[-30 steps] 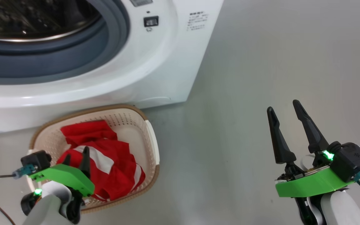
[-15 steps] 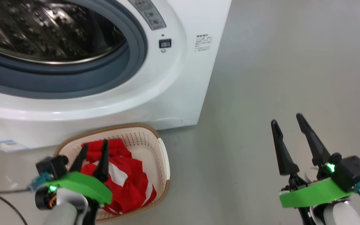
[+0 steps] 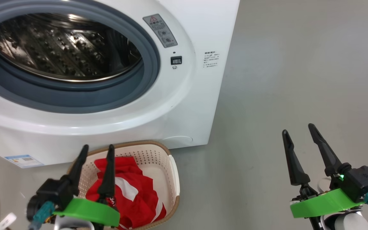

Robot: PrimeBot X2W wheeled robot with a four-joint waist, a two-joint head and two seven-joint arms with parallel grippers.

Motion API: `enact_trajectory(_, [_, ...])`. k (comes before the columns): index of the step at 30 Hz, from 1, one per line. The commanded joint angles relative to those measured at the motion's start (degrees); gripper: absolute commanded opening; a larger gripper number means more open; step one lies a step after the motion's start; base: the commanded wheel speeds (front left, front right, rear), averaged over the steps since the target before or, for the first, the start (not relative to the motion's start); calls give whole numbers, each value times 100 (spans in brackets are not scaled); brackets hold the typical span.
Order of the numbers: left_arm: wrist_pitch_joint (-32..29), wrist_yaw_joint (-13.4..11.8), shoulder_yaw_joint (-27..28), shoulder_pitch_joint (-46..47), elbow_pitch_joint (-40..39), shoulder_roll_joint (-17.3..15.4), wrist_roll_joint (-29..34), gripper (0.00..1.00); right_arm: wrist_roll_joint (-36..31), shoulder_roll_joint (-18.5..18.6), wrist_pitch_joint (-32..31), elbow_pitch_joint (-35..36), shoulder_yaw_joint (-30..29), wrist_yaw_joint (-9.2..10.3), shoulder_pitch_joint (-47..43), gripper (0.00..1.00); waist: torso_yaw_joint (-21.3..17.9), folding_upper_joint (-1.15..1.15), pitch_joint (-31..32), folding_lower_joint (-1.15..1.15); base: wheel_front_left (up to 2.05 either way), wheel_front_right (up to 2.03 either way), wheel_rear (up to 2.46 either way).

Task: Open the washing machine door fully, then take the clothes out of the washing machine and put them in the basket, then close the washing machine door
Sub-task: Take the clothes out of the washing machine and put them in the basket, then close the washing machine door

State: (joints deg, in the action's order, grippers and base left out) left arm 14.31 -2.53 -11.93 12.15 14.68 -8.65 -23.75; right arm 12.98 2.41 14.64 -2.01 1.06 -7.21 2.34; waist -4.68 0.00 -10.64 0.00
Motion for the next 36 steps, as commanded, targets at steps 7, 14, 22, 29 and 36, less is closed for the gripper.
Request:
enact_trajectory(7, [68,-273,470,-509,-947,-74,656,100,-109,46,36,134,51,-28,-159,100,66,0,252,0,0,0,0])
enact_trajectory(14, [69,-288,662,-923,-1201,-10,841,100,-192,46,36,189,-37,-28,-316,100,79,0,487,0,0,0,0])
enact_trajectory(22, [69,-318,883,-1344,-1234,46,843,100,-397,46,36,190,-124,-28,-549,100,59,0,712,0,0,0,0])
enact_trajectory(29, [69,-328,988,-1525,-1271,74,827,100,-415,46,36,232,-152,-28,-663,100,31,0,785,0,0,0,0])
enact_trajectory(36, [69,-339,988,-1617,-1244,143,793,100,-395,46,36,241,-173,-28,-747,100,60,0,836,0,0,0,0])
